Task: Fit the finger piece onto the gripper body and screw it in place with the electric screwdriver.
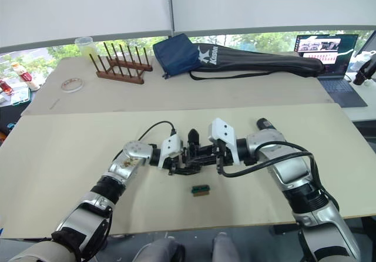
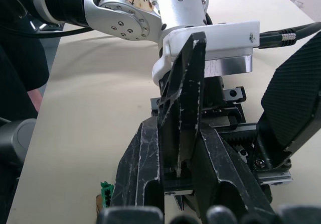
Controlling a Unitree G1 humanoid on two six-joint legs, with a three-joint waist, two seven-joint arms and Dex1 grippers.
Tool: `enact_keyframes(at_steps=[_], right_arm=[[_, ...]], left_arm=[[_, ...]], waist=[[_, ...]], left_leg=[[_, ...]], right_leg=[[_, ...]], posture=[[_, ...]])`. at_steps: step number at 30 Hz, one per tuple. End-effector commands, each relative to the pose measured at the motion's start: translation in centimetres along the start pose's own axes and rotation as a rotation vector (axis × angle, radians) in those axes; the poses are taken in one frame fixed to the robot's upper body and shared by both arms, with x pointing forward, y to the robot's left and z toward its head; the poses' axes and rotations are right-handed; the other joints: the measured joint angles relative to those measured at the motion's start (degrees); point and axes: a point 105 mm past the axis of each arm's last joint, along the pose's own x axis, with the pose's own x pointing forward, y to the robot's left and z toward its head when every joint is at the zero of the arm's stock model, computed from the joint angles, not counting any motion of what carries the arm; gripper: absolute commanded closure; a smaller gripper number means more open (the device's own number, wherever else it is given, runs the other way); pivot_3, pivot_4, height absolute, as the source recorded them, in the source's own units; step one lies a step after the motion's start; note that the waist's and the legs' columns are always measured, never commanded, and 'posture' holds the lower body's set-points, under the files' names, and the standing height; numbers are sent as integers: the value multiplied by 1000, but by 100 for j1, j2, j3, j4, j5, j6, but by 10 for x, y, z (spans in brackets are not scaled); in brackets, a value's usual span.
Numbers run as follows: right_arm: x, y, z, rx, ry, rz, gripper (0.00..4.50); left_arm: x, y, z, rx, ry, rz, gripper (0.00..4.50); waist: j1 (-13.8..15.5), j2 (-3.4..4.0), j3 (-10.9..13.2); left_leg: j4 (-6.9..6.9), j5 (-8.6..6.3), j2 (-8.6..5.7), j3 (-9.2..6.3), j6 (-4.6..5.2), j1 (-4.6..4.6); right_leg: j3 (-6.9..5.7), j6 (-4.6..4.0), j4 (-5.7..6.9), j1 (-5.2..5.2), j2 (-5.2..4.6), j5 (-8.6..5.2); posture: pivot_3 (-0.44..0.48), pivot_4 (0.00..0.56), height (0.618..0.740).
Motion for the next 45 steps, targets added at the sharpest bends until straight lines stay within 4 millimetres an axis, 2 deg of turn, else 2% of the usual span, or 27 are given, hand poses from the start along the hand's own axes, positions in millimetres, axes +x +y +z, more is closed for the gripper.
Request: enact_keyframes(at_steps=[1, 7, 10, 12, 16, 23, 29, 38, 45], right_arm=[[13, 14, -41, 132, 133, 43, 4120], [13, 12, -34, 52, 125, 30, 4120], [10, 1, -9, -18, 46, -37, 4120], [7, 1, 4, -54, 8, -46, 3094], [5, 7, 16, -117, -7, -47, 1728], [0, 14, 19, -138, 3, -52, 1700], [-15, 6, 27, -156, -8, -147, 1700], [-16, 8, 31, -155, -33, -161, 1700], [-25, 8, 29, -155, -6, -174, 1700]], left_arm=[[-2, 10, 21, 46, -66, 37, 2135], [-2, 10, 20, 46, -64, 38, 2135], [-3, 10, 20, 45, -64, 41, 2135], [-2, 10, 20, 44, -64, 41, 2135], [0, 9, 19, 43, -67, 40, 2135], [5, 9, 20, 40, -76, 35, 2135], [7, 6, 18, 37, -77, 25, 2135], [9, 4, 19, 35, -81, 17, 2135], [11, 5, 17, 32, -79, 18, 2135]], waist=[[0, 0, 0], [1, 0, 0], [-2, 0, 0], [0, -1, 2], [13, 0, 9], [46, 0, 10], [53, -1, 10], [52, -1, 11], [58, -1, 11]], left_leg=[[0, 0, 0, 0, 0, 0], [0, 0, 0, 0, 0, -2], [0, 0, 0, 0, 0, -3], [0, 0, -1, 1, 0, -5], [4, 2, -4, 1, -2, -49], [11, 3, -12, 0, -1, -70], [11, 3, -13, 0, -1, -70], [11, 3, -13, 1, 0, -70], [11, 3, -14, 0, 0, -70]], right_leg=[[0, 0, 0, 0, 0, 0], [0, 0, 0, -2, 0, 0], [0, 0, -1, -2, 1, 0], [1, 0, -1, -5, 1, 0], [-1, 0, 8, -48, -2, 0], [-5, 0, 6, -66, -1, 0], [-5, 0, 5, -64, -3, 0], [-4, 0, 5, -64, -6, 0], [-5, 0, 5, -62, -4, 0]], posture=[[0, 150, 740], [0, 150, 740], [0, 150, 740], [0, 150, 740], [0, 150, 740], [0, 150, 740], [0, 150, 740], [0, 150, 740], [0, 150, 740]])
